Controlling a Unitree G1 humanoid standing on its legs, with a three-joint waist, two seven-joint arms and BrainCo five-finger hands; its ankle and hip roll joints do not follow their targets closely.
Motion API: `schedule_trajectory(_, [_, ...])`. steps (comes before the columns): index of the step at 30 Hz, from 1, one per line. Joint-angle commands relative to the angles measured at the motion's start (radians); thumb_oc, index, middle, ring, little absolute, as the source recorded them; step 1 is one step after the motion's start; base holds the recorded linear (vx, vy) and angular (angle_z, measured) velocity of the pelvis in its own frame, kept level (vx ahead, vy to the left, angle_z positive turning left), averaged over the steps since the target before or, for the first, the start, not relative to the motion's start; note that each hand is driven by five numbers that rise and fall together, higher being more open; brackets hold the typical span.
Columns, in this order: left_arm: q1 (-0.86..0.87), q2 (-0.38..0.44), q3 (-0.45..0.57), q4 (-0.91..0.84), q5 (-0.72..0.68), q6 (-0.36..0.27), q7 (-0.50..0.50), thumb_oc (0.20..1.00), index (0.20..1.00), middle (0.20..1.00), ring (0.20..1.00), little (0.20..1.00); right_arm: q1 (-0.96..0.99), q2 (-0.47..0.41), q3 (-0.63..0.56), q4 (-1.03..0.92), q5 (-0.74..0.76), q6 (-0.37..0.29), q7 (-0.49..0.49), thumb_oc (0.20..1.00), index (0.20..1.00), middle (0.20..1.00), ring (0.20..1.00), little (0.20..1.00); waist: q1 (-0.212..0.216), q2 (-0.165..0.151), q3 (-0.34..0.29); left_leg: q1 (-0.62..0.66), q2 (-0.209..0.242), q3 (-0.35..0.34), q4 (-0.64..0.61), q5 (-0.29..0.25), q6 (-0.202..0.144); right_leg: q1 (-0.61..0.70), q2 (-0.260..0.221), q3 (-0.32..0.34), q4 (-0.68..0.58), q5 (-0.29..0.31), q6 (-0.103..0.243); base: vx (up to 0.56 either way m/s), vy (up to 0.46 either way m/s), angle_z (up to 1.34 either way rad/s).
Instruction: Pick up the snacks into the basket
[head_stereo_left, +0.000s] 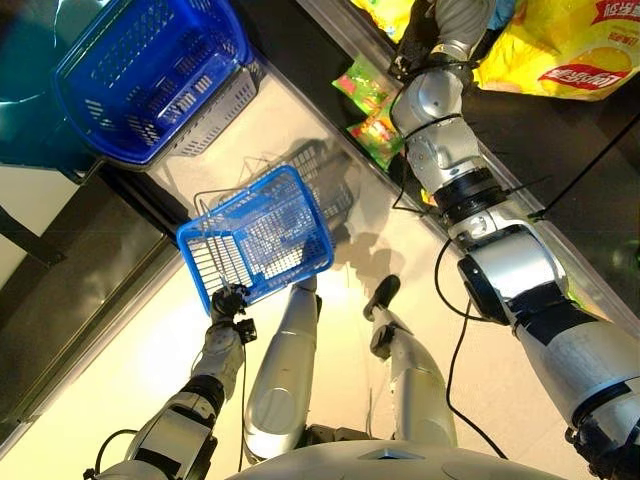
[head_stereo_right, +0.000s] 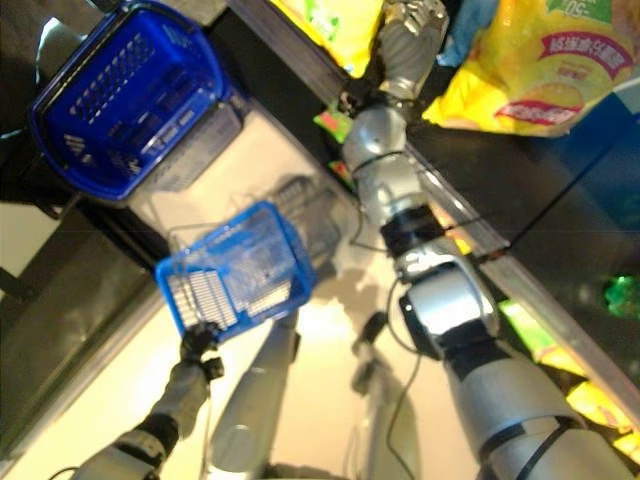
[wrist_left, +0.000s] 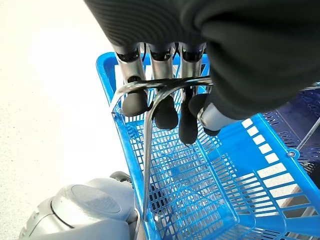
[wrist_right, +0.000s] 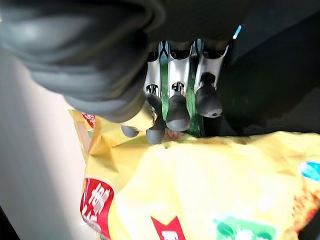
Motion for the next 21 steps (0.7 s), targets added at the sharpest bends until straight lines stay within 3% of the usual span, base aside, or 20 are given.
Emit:
schedule_trajectory(1, [0.089, 0.039, 0.011, 0.016, -0.001, -0.006, 0.007, 0.2, 0.2, 0.2, 0.2, 0.2, -0.029, -0.06, 0.002, -0.058, -0.069, -0.028, -0.004, 0.2, 0.2, 0.2, 0.2, 0.2, 0.003, -0.014, 0.014, -0.003, -0.063, 0.031, 0.039, -0.054, 0.02, 0.051, -0.047, 0.046, -0.056, 0.108, 0.059, 0.0, 0.0, 0.0])
schedule_trajectory(14, [0.095, 0.045, 0.022, 0.0, 0.008, -0.01, 0.011, 0.2, 0.2, 0.2, 0.2, 0.2, 0.012, -0.078, -0.052, -0.214, -0.148, -0.046, -0.063, 0.2, 0.2, 0.2, 0.2, 0.2, 0.002, -0.004, 0.003, 0.018, -0.07, 0.03, 0.028, -0.047, 0.02, 0.058, -0.054, 0.041, -0.043, 0.108, 0.06, 0.0, 0.0, 0.0])
schedule_trajectory(15, [0.096, 0.043, 0.023, -0.003, 0.009, -0.009, 0.011, 0.2, 0.2, 0.2, 0.2, 0.2, 0.023, -0.076, -0.058, -0.241, -0.164, -0.05, -0.07, 1.0, 1.0, 1.0, 1.0, 1.0, 0.001, -0.003, 0.002, 0.019, -0.069, 0.031, 0.027, -0.047, 0.02, 0.058, -0.055, 0.042, -0.042, 0.108, 0.06, 0.0, 0.0, 0.0])
schedule_trajectory(21, [0.104, 0.042, 0.03, -0.019, 0.018, -0.014, 0.011, 0.2, 0.2, 0.2, 0.2, 0.2, 0.072, -0.086, -0.069, -0.343, -0.25, -0.038, -0.071, 1.0, 1.0, 1.0, 1.0, 1.0, 0.0, 0.004, -0.005, 0.021, -0.071, 0.028, 0.028, -0.046, 0.022, 0.056, -0.059, 0.039, -0.034, 0.104, 0.06, 0.0, 0.0, 0.0])
